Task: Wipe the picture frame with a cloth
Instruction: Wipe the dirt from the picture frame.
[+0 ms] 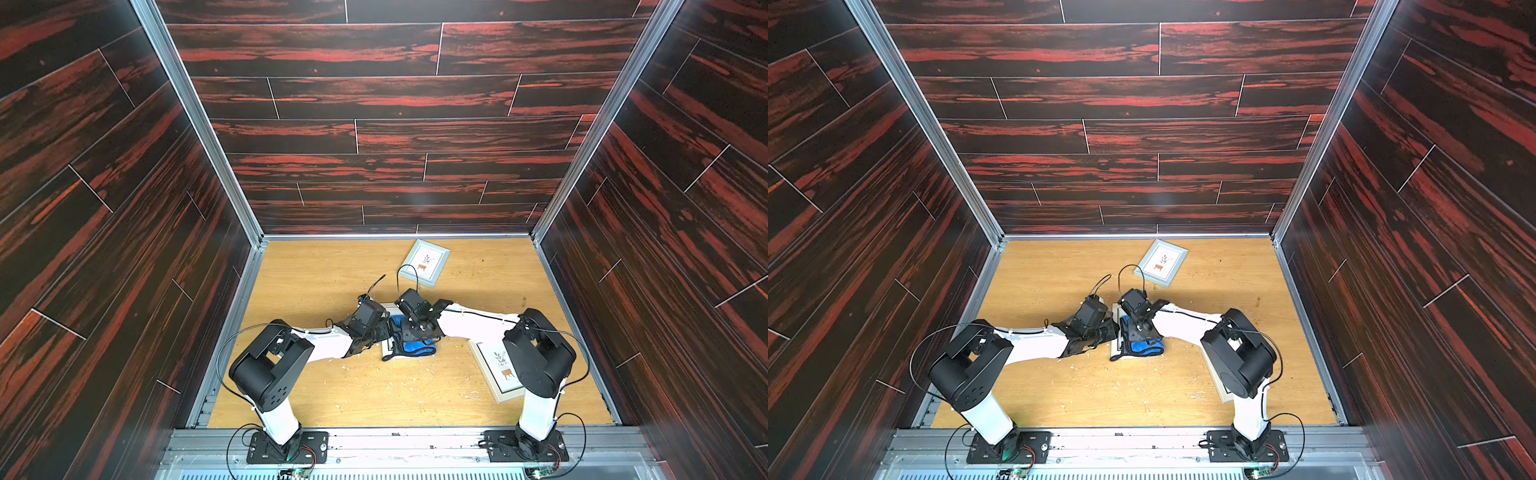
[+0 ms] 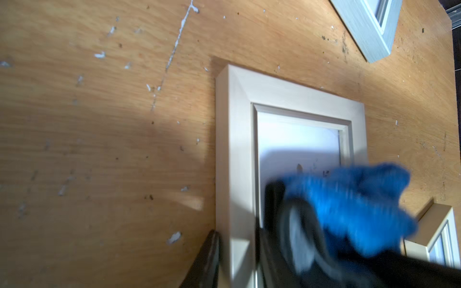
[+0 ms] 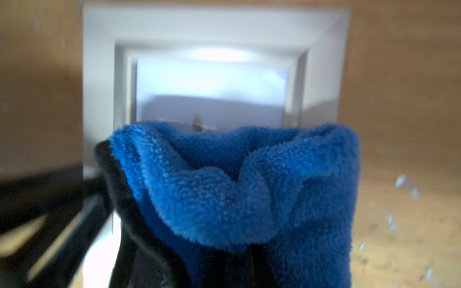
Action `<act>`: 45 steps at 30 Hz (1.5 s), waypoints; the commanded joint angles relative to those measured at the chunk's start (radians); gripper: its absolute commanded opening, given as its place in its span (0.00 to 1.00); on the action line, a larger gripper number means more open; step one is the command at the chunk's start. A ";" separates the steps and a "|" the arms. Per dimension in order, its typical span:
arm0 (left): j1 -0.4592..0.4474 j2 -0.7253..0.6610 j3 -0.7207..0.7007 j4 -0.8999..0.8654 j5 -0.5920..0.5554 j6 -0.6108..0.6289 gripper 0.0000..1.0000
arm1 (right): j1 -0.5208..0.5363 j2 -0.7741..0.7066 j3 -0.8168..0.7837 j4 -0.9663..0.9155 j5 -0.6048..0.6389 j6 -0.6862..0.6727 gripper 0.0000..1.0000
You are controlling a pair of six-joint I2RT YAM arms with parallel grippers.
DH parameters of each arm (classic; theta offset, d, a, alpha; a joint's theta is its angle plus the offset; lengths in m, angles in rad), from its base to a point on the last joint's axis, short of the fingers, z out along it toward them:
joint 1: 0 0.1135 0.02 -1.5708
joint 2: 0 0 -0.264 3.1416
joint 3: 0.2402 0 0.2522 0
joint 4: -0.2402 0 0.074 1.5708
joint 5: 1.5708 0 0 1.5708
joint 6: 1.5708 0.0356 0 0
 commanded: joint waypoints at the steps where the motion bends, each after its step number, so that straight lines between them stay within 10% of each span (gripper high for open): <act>1: 0.008 0.014 -0.031 -0.120 -0.032 -0.002 0.30 | -0.031 0.052 0.037 -0.058 0.036 0.009 0.00; 45: 0.032 0.032 -0.061 -0.074 -0.053 -0.045 0.30 | 0.112 -0.027 -0.052 -0.095 0.004 0.145 0.00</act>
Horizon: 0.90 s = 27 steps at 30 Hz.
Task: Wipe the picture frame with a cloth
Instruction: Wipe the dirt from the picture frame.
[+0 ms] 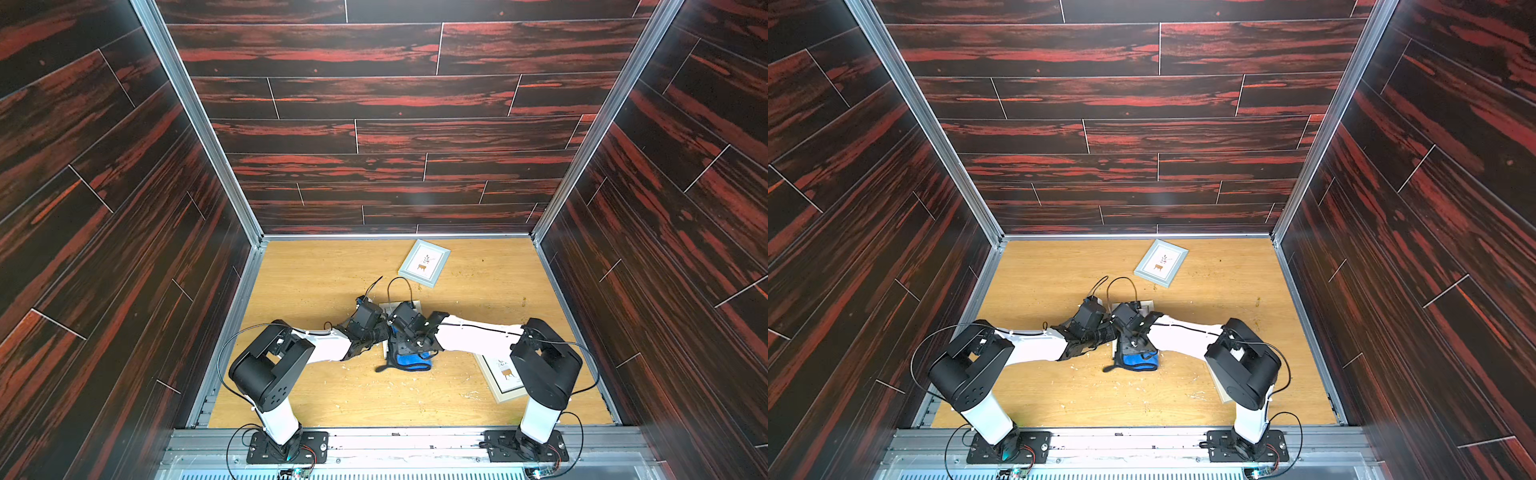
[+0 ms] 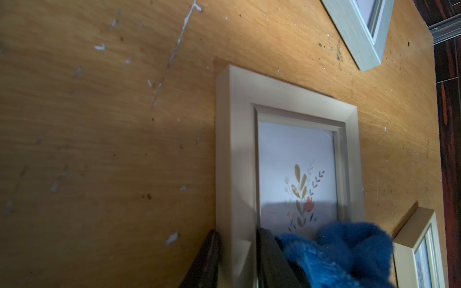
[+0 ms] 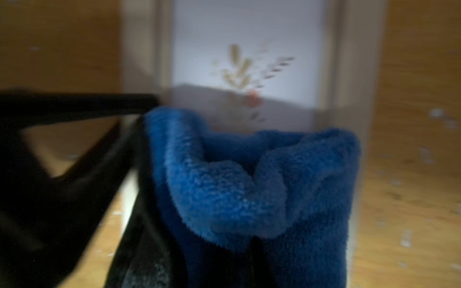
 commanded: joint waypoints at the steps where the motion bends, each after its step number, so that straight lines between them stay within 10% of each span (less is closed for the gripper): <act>1: 0.026 0.031 -0.023 -0.149 -0.064 -0.005 0.30 | -0.025 0.016 -0.030 -0.097 0.011 0.031 0.00; 27: 0.027 0.046 0.013 -0.179 -0.047 0.024 0.30 | -0.182 -0.036 -0.101 0.005 -0.004 -0.036 0.00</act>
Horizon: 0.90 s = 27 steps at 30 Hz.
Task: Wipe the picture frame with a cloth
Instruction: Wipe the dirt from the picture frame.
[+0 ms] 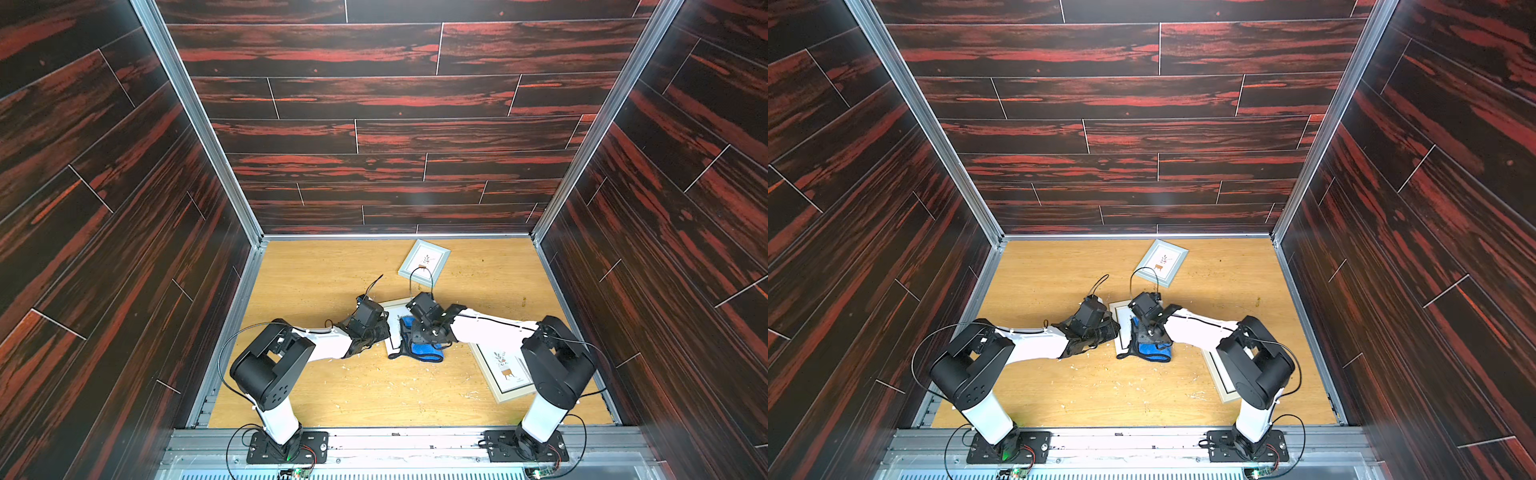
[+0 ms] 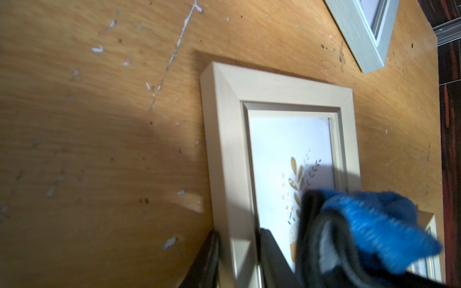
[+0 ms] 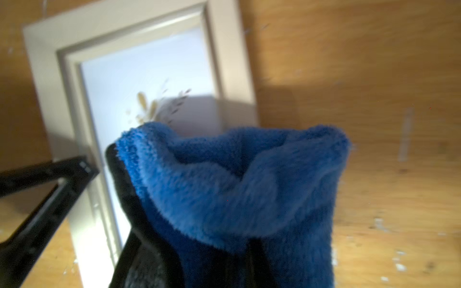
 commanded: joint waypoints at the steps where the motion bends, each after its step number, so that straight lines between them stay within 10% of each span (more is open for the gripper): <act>1: 0.023 0.037 -0.012 -0.149 -0.049 0.031 0.30 | 0.004 0.056 0.000 -0.023 -0.026 -0.016 0.00; 10: 0.023 0.022 -0.002 -0.181 -0.045 0.055 0.30 | -0.052 0.211 0.230 -0.076 0.071 -0.067 0.00; 20: 0.023 0.022 -0.010 -0.178 -0.050 0.062 0.30 | 0.024 0.075 -0.019 -0.034 -0.006 -0.027 0.00; 27: 0.023 0.022 -0.003 -0.185 -0.038 0.067 0.30 | -0.068 0.237 0.285 -0.090 0.066 -0.106 0.00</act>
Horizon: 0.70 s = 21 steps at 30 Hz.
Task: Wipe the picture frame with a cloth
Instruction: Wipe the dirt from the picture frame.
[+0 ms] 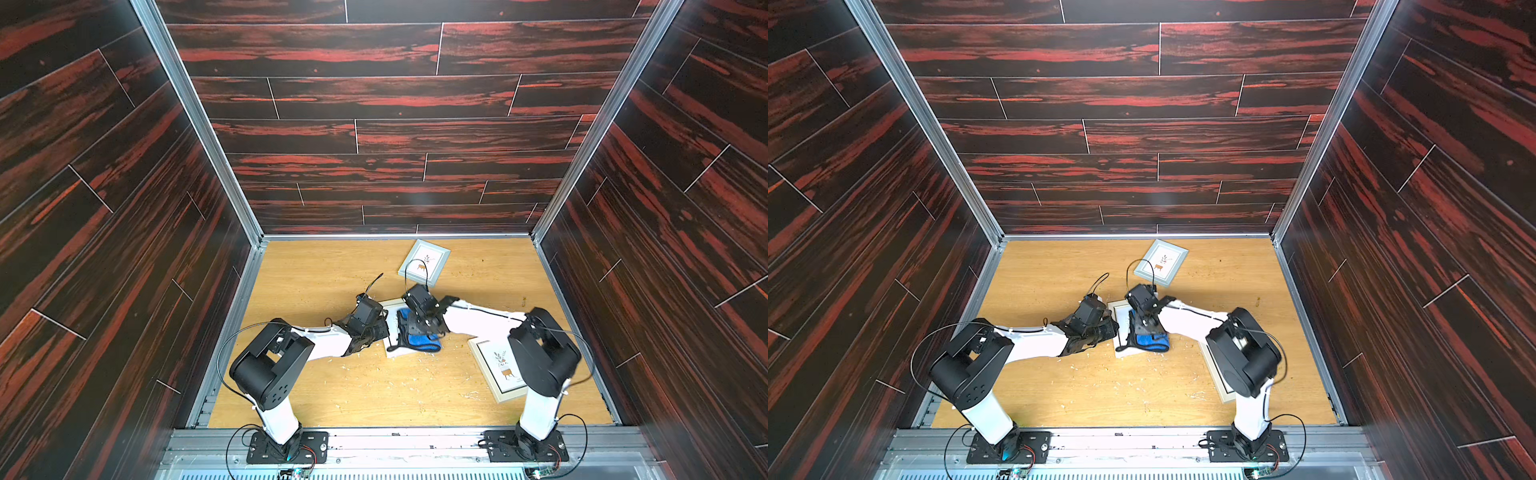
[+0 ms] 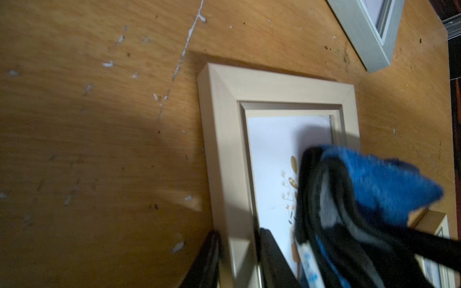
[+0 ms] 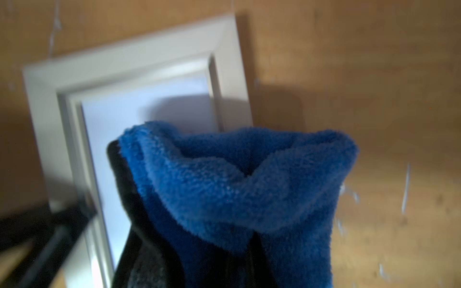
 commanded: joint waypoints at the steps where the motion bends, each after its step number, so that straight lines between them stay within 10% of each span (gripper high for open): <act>1: 0.013 0.023 -0.021 -0.154 -0.036 0.031 0.30 | -0.034 0.084 0.100 -0.087 0.048 -0.040 0.00; 11: 0.013 0.007 -0.016 -0.138 -0.028 0.040 0.30 | 0.015 -0.054 -0.197 0.009 -0.071 -0.016 0.00; 21: 0.013 0.030 0.004 -0.146 -0.009 0.050 0.30 | 0.000 0.185 0.203 -0.064 -0.060 -0.059 0.00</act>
